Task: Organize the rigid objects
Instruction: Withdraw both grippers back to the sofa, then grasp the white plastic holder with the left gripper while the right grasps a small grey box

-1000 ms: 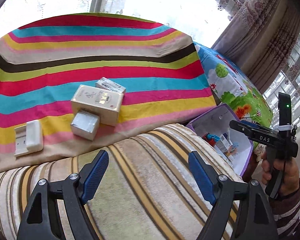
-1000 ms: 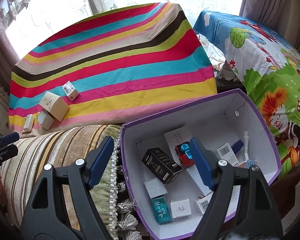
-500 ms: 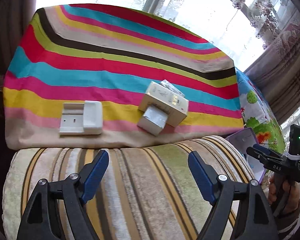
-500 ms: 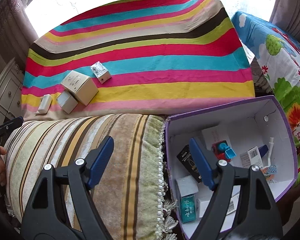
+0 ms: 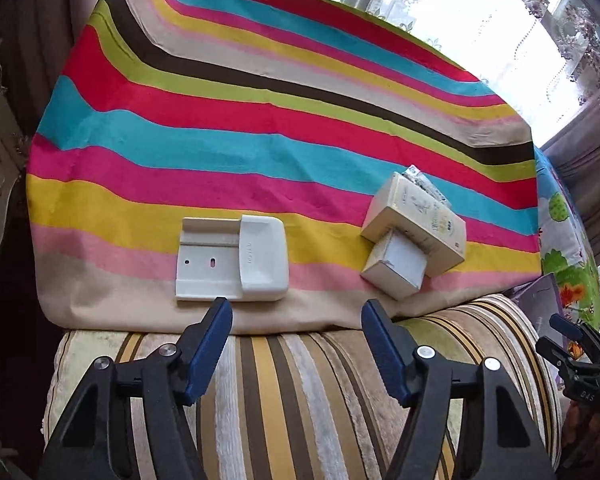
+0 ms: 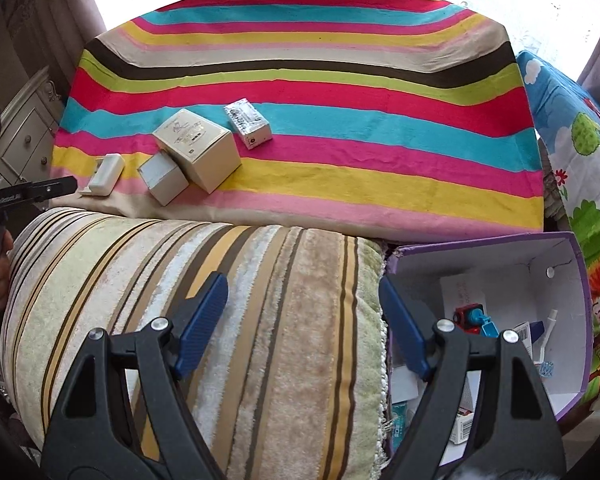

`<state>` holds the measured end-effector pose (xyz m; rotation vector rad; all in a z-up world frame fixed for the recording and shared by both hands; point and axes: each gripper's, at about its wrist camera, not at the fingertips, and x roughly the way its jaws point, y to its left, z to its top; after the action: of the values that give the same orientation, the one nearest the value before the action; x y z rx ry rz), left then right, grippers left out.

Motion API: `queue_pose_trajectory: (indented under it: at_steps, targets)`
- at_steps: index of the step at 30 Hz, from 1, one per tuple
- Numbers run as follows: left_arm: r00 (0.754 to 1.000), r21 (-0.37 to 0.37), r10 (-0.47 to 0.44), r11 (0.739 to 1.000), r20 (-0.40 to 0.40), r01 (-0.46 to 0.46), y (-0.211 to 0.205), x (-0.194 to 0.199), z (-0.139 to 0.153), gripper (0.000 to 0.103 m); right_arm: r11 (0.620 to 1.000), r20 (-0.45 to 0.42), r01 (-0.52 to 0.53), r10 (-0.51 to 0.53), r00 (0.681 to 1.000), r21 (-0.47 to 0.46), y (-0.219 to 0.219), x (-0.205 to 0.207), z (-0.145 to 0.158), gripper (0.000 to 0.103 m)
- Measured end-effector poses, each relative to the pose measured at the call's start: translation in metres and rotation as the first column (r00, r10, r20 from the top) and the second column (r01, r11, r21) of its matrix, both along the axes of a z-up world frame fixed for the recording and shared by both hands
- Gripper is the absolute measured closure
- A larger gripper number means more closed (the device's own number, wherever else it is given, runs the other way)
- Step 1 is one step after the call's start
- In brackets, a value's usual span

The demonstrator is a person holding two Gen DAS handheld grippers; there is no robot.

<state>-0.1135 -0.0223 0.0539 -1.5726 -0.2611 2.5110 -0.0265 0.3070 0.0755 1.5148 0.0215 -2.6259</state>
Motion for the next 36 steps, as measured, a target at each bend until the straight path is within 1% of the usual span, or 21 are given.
queue_pose_trajectory:
  at_steps: [5, 12, 13, 14, 15, 16, 17, 19, 23, 25, 28, 30, 34, 36]
  targets:
    - [0.999, -0.063, 0.017, 0.998, 0.050, -0.014, 0.004, -0.024, -0.014, 0.037, 0.999, 0.022, -0.035, 0.034, 0.999, 0.007, -0.015, -0.007, -0.004, 0.023]
    - [0.997, -0.153, 0.021, 0.988, 0.075, -0.010, 0.012, -0.042, -0.029, 0.037, 0.998, 0.040, -0.068, 0.068, 0.997, -0.001, -0.033, -0.018, -0.008, 0.023]
    - [0.997, -0.157, 0.021, 0.988, 0.081, -0.008, 0.012, -0.044, -0.032, 0.040, 0.997, 0.042, -0.075, 0.075, 0.996, -0.002, -0.037, -0.019, -0.008, 0.023]
    - [0.996, -0.155, 0.016, 0.988, 0.090, -0.002, 0.013, -0.045, -0.035, 0.049, 0.997, 0.044, -0.083, 0.083, 0.996, -0.003, -0.041, -0.021, -0.008, 0.023]
    - [0.995, -0.150, 0.010, 0.989, 0.100, 0.005, 0.013, -0.045, -0.038, 0.054, 0.996, 0.047, -0.091, 0.091, 0.995, -0.007, -0.045, -0.022, -0.008, 0.023]
    - [0.994, -0.146, 0.007, 0.989, 0.109, 0.009, 0.013, -0.044, -0.041, 0.062, 0.995, 0.051, -0.099, 0.099, 0.994, -0.014, -0.049, -0.024, -0.009, 0.023]
    - [0.995, -0.153, 0.008, 0.988, 0.101, 0.008, 0.013, -0.043, -0.042, 0.065, 0.994, 0.057, -0.105, 0.106, 0.993, -0.022, -0.054, -0.026, -0.010, 0.023]
    - [0.996, -0.164, 0.001, 0.986, 0.088, 0.013, 0.015, -0.041, -0.041, 0.067, 0.993, 0.079, -0.108, 0.111, 0.991, -0.038, -0.064, -0.032, -0.013, 0.023]
    - [0.998, -0.147, -0.004, 0.989, 0.068, 0.014, 0.013, -0.034, -0.039, 0.067, 0.994, 0.114, -0.077, 0.086, 0.990, -0.081, -0.084, -0.044, -0.018, 0.022]
    - [0.998, -0.128, 0.010, 0.992, 0.057, -0.002, 0.008, -0.030, -0.038, 0.067, 0.994, 0.135, -0.051, 0.064, 0.989, -0.102, -0.095, -0.051, -0.021, 0.017]
    - [0.998, -0.090, 0.046, 0.995, 0.035, -0.043, -0.003, -0.024, -0.034, 0.067, 0.994, 0.173, -0.007, 0.026, 0.985, -0.110, -0.112, -0.063, -0.025, 0.015]
    - [0.997, -0.067, 0.076, 0.995, 0.017, -0.075, -0.011, -0.020, -0.031, 0.068, 0.991, 0.185, 0.005, 0.020, 0.983, -0.134, -0.123, -0.072, -0.029, 0.015]
    - [0.990, -0.022, 0.139, 0.990, -0.010, -0.139, -0.029, -0.012, -0.026, 0.068, 0.982, 0.212, 0.060, -0.022, 0.977, -0.178, -0.141, -0.089, -0.038, 0.015]
    - [0.987, 0.002, 0.161, 0.987, -0.015, -0.161, -0.036, -0.007, -0.024, 0.068, 0.977, 0.217, 0.105, -0.063, 0.974, -0.188, -0.147, -0.096, -0.041, 0.015]
